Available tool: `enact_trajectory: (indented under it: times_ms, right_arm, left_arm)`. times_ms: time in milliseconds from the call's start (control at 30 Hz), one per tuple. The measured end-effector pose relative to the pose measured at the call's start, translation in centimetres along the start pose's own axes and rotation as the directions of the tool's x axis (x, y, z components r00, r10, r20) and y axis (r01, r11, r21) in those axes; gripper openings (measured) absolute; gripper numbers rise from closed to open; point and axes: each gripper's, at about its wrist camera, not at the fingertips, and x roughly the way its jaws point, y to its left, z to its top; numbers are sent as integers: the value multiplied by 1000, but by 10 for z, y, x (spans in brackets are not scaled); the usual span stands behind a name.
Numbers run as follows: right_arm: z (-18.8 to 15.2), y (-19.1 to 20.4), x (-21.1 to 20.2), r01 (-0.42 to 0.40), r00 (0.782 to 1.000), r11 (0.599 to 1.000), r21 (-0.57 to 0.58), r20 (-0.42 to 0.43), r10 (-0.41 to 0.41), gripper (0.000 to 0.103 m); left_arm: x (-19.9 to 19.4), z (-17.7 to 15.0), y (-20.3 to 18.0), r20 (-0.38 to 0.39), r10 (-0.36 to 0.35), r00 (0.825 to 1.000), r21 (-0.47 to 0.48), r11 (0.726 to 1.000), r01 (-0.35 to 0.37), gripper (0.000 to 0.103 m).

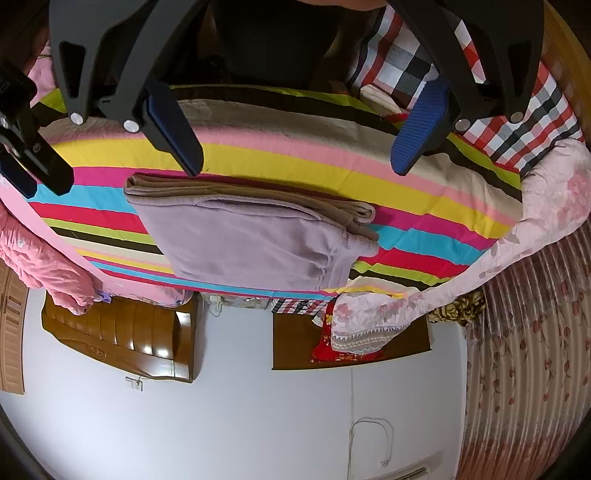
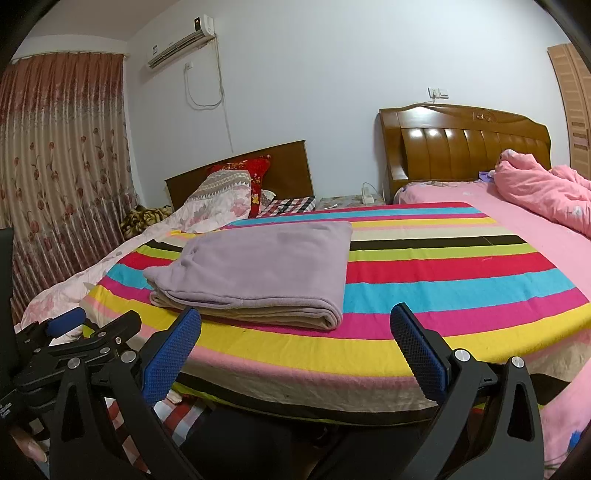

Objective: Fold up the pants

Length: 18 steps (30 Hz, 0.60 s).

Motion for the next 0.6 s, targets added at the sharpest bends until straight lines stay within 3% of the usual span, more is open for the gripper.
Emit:
enact_trajectory:
  times_ms: [600]
  right_arm:
    - [1,0,-1,0,1000,1000,1,-1,0,98]
  left_arm:
    - [2,-1,1,-5,0,1000,-3,1000,0,101]
